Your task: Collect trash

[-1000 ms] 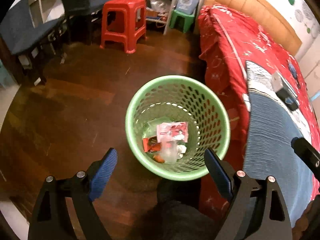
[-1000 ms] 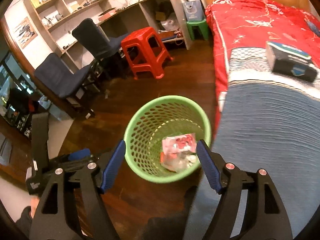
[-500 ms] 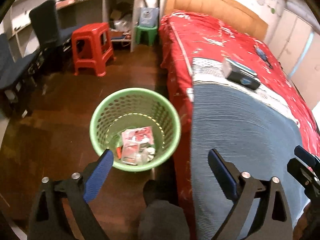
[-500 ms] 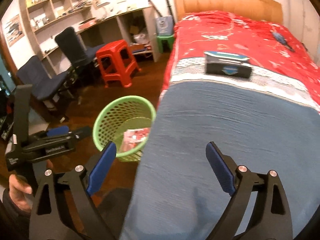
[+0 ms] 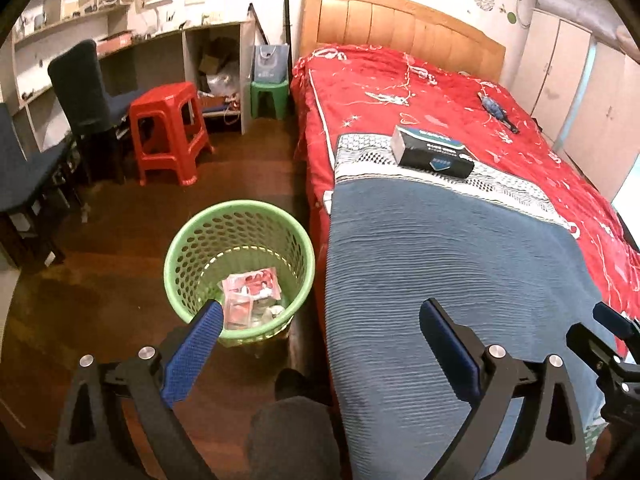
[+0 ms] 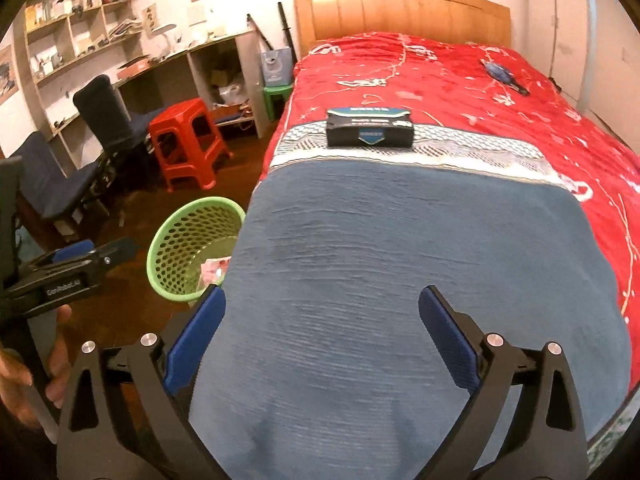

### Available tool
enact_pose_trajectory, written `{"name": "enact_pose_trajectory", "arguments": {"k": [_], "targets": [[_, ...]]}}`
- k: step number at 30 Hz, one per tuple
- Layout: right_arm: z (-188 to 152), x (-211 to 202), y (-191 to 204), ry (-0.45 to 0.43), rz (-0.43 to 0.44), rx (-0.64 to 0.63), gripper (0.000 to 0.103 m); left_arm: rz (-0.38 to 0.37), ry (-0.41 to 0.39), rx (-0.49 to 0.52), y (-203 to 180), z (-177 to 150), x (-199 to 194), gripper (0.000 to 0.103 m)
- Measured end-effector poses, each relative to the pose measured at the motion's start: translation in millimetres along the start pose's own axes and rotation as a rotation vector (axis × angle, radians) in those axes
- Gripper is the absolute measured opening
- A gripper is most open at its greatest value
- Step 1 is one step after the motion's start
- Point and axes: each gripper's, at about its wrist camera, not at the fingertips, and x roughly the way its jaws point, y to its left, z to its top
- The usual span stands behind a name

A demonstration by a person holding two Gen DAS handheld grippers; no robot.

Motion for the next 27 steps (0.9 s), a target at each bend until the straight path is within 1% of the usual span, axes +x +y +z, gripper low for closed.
{"name": "enact_pose_trajectory", "arguments": {"k": [6,14,23,27], "targets": [[-10.0,-13.5,-14.9,-0.004,-0.012,0.036,0.097,0.012,-0.025,0.019,-12.2,-7.1,-15.7,0.096],[-19.1,-29.7,-21.6,-0.023,-0.028,0.052,0.098,0.047,-0.050,0.073,-29.5,-15.4,-27.4,0.096],[-20.6,-40.2,-21.0,-0.038,-0.039,0.049,0.098,0.068,-0.061,0.072,-34.1,-20.2,-40.4,0.096],[-22.6,-43.5,-19.9,-0.042,-0.039,0.051,0.098,0.085,-0.078,0.077,-35.6,-21.5,-45.9,0.096]]}}
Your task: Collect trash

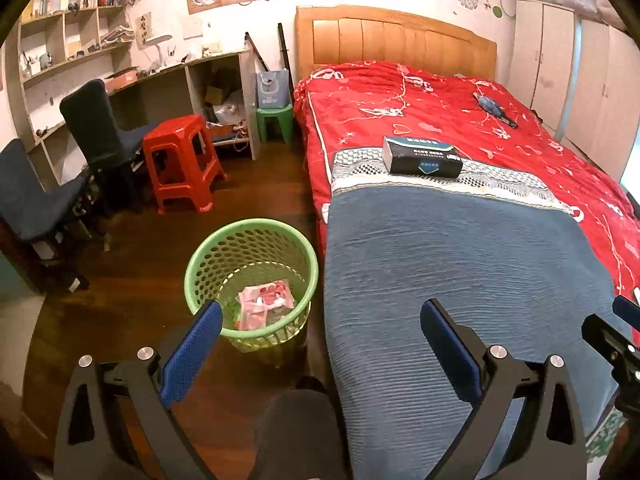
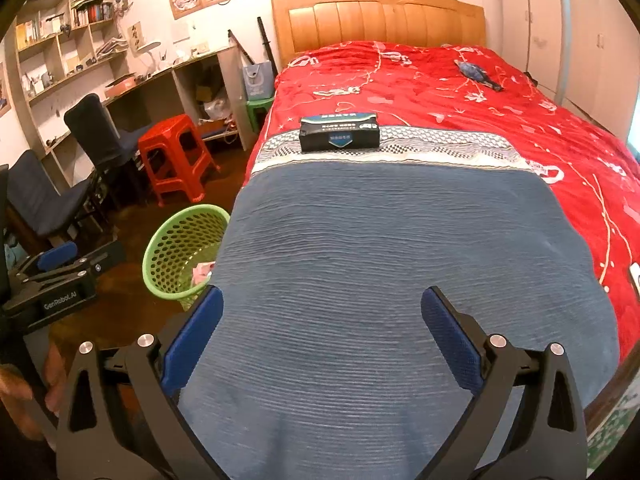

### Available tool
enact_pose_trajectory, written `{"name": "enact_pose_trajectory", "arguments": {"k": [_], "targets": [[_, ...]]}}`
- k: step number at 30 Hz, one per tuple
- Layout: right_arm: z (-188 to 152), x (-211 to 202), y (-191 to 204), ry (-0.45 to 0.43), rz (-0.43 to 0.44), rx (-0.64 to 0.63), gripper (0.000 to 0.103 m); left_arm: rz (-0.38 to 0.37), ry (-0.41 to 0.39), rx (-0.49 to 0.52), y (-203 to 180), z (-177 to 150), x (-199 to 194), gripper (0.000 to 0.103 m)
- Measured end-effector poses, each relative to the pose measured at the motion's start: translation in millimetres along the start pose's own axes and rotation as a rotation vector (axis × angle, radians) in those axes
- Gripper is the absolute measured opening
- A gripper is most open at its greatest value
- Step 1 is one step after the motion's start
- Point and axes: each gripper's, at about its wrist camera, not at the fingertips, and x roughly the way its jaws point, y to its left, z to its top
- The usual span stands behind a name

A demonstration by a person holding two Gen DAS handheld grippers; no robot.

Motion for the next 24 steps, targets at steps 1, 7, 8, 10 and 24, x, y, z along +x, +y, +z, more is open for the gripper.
{"name": "enact_pose_trajectory", "arguments": {"k": [1,7,8,10,24], "targets": [[-0.6,-0.6,0.6,0.000,0.002,0.001,0.098,0.002,-0.005,0.000,0.6,-0.1,-1.7,0.096],[-1.4,-1.9,1.4,-0.009,-0.011,-0.008,0.098,0.018,-0.021,-0.002,1.2,0.0,-6.9,0.096],[-1.4,-2.9,1.9,-0.013,-0.011,-0.010,0.098,0.019,-0.024,-0.003,1.4,0.1,-7.5,0.096],[-1.2,-4.0,1.9,-0.018,-0.012,-0.011,0.098,0.021,-0.024,-0.001,1.5,-0.4,-7.8,0.096],[-0.5,-7.5,-1.4,-0.036,-0.015,0.010,0.098,0.054,-0.043,0.001,2.7,1.3,-13.2,0.096]]}}
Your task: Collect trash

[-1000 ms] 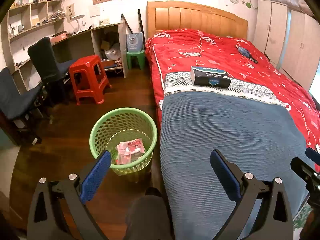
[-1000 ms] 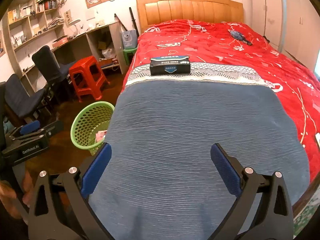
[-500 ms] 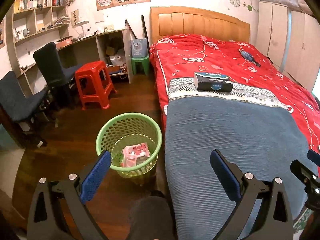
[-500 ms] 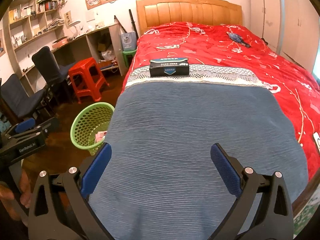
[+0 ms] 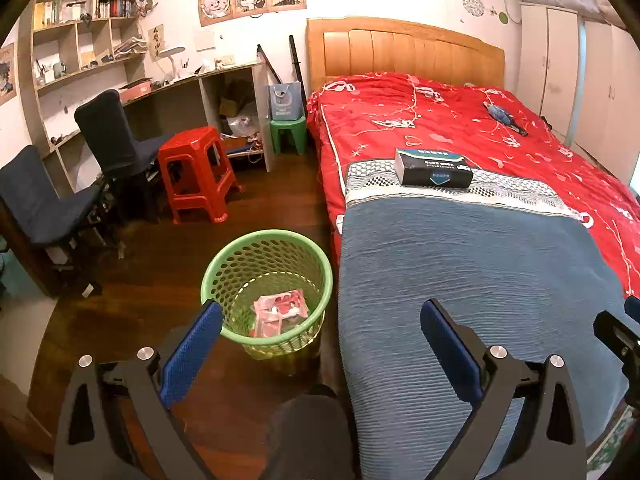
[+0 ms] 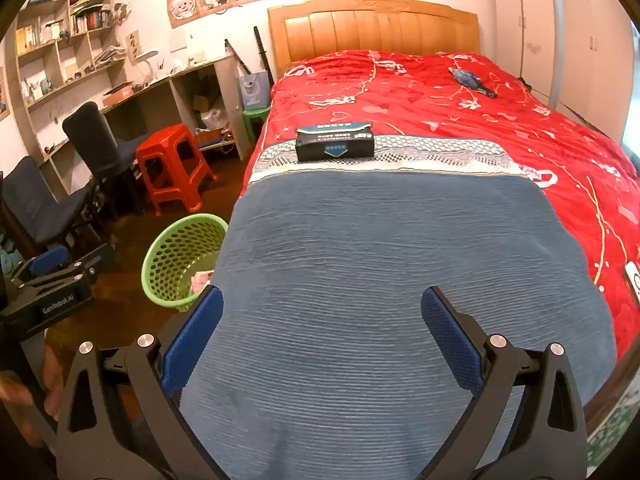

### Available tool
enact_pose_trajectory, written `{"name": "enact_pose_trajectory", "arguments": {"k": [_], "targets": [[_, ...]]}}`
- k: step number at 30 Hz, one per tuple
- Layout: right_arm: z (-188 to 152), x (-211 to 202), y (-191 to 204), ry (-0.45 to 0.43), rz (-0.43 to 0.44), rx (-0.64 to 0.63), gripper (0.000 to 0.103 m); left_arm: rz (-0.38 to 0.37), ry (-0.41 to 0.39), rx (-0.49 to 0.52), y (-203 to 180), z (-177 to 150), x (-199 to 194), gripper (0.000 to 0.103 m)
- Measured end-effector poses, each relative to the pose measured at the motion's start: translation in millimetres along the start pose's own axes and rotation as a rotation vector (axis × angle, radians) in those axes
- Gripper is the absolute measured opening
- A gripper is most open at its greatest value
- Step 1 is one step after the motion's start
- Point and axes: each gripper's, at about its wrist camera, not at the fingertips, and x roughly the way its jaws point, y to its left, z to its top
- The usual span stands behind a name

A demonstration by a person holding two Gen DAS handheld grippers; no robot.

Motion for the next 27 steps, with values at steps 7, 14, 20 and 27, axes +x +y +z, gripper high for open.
{"name": "enact_pose_trajectory", "arguments": {"k": [7,14,20,27], "targets": [[-0.5,-1.1,0.6,-0.002,0.002,0.000,0.098,0.002,-0.002,-0.003,-0.3,0.5,-1.6,0.096],[-0.6,-1.6,0.7,-0.006,0.003,0.000,0.098,0.003,-0.002,-0.004,-0.2,0.4,-1.7,0.096],[-0.4,-1.7,1.5,-0.005,0.004,0.001,0.098,0.007,-0.004,-0.007,-1.3,0.1,-3.1,0.096],[-0.6,-2.2,1.2,-0.005,0.003,0.002,0.098,0.008,-0.003,-0.009,-1.9,-0.6,-3.7,0.096]]}}
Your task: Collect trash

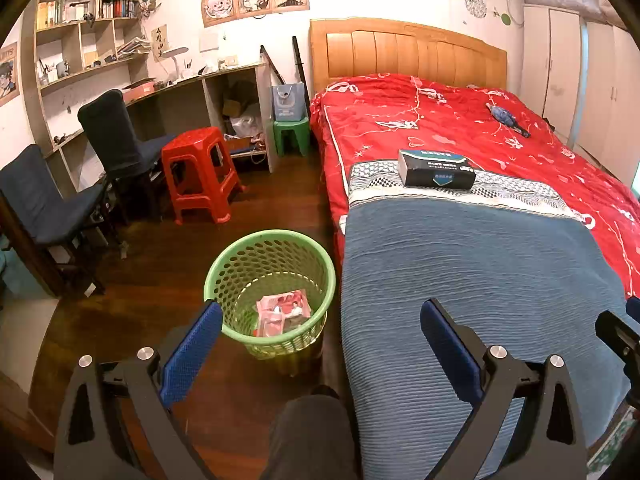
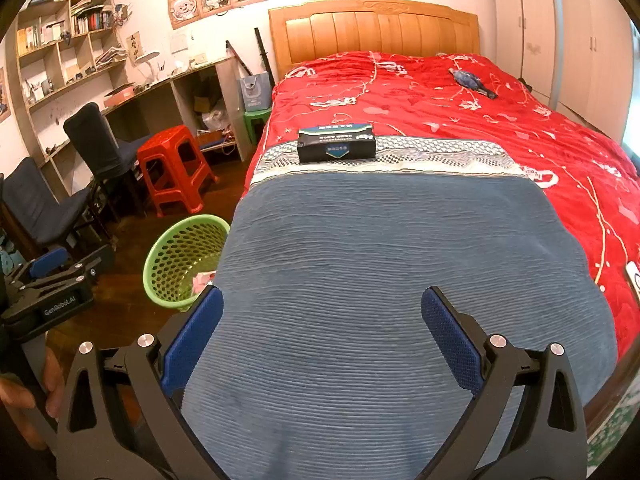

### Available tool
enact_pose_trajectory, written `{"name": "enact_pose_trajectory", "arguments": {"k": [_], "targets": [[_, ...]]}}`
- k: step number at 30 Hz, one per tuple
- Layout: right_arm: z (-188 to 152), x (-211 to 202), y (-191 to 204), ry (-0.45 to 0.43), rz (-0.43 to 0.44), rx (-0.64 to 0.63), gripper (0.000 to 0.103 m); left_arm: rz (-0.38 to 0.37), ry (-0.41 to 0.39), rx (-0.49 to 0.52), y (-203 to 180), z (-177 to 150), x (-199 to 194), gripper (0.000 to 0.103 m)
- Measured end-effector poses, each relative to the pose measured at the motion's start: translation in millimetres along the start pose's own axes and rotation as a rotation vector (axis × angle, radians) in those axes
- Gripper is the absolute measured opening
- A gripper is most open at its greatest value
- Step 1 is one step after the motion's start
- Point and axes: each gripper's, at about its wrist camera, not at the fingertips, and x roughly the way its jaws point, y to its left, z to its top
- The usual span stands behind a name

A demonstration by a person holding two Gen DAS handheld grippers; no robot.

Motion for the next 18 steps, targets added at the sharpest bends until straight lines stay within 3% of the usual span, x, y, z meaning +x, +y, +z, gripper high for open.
{"name": "enact_pose_trajectory", "arguments": {"k": [18], "targets": [[-1.1,0.9,0.7,0.003,0.001,0.002,0.098,0.005,0.003,-0.005,1.8,-2.3,1.6,0.096]]}}
